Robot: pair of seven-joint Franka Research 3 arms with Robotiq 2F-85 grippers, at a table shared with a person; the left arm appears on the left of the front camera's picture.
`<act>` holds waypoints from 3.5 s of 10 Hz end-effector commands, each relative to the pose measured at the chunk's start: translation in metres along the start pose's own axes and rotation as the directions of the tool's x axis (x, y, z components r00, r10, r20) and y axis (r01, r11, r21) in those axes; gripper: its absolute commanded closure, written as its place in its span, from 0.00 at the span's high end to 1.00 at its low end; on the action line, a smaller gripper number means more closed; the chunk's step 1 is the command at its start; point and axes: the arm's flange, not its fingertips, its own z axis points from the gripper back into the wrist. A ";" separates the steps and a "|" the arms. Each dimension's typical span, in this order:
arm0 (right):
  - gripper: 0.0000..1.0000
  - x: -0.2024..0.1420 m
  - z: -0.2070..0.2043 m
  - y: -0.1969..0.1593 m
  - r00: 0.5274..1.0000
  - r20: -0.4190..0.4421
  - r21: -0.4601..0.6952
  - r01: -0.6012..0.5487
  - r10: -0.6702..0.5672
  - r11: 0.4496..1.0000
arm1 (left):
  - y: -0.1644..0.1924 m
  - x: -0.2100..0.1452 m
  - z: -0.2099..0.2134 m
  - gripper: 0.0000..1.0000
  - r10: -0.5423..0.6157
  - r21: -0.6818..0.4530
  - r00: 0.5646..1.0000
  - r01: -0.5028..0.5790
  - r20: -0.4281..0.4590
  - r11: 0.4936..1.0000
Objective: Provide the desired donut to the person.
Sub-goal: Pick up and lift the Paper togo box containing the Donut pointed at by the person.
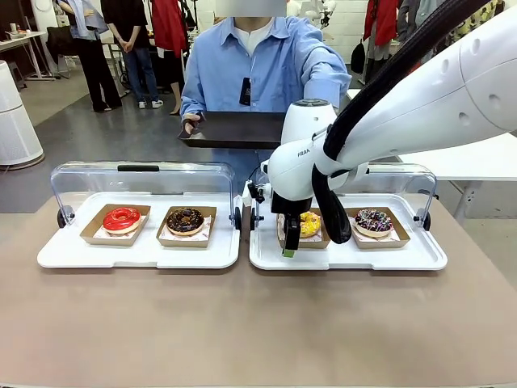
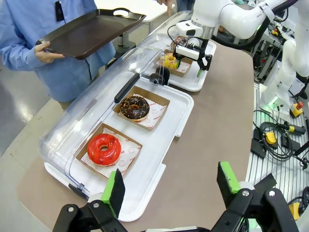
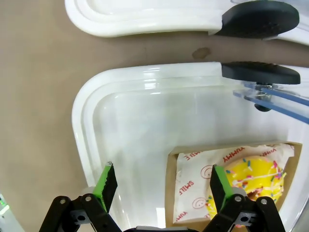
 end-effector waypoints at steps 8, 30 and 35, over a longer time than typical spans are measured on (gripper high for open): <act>0.66 0.007 -0.008 -0.009 0.998 -0.012 -0.029 -0.062 0.061 0.998 | 0.000 0.001 0.001 1.00 -0.005 -0.004 1.000 0.006 0.019 1.000; 0.00 0.048 0.185 0.086 0.996 -0.077 0.144 0.066 -0.055 0.987 | 0.000 0.001 0.001 1.00 -0.005 -0.004 1.000 0.006 0.019 1.000; 0.00 0.078 0.252 0.092 0.996 -0.055 0.129 0.081 -0.074 0.988 | 0.000 0.001 0.001 1.00 -0.005 -0.004 1.000 0.006 0.019 1.000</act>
